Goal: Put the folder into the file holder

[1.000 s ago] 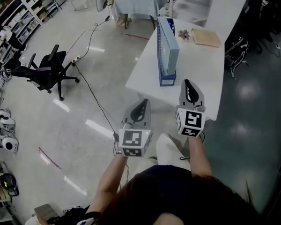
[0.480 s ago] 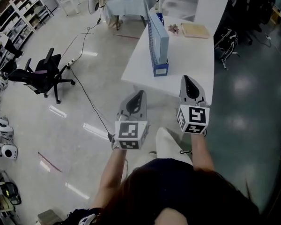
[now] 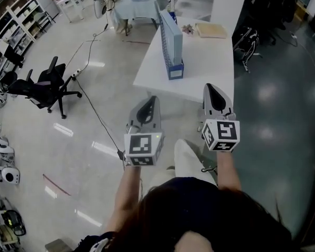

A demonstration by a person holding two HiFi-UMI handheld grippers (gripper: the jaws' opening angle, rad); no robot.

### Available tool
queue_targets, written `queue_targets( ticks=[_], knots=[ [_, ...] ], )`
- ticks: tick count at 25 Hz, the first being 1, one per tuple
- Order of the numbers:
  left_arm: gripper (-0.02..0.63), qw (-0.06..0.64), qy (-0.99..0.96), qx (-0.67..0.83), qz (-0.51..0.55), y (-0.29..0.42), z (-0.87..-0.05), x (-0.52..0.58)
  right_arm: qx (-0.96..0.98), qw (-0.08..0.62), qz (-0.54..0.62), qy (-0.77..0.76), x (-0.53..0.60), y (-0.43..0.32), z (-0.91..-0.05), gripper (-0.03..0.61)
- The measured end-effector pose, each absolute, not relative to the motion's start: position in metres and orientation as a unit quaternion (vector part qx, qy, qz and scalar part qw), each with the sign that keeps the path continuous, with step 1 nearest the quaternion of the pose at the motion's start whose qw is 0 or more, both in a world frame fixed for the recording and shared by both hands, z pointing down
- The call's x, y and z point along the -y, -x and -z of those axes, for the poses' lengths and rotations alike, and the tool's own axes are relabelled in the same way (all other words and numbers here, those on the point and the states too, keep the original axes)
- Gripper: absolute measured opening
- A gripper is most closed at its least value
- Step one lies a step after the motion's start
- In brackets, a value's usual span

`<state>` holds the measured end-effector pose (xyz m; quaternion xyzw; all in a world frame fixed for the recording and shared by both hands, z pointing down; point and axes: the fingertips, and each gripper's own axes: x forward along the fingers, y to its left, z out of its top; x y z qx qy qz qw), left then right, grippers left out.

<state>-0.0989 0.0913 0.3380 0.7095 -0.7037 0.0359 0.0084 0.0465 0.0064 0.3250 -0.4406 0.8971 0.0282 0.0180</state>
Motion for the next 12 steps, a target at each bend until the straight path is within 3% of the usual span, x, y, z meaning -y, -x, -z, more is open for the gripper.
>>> queue_targets(
  ticks=[12],
  knots=[
    [0.006, -0.008, -0.701, 0.712, -0.028, 0.088, -0.324, -0.120, -0.896, 0.014, -0.027, 0.443, -0.042, -0.067, -0.321, 0.002]
  ],
)
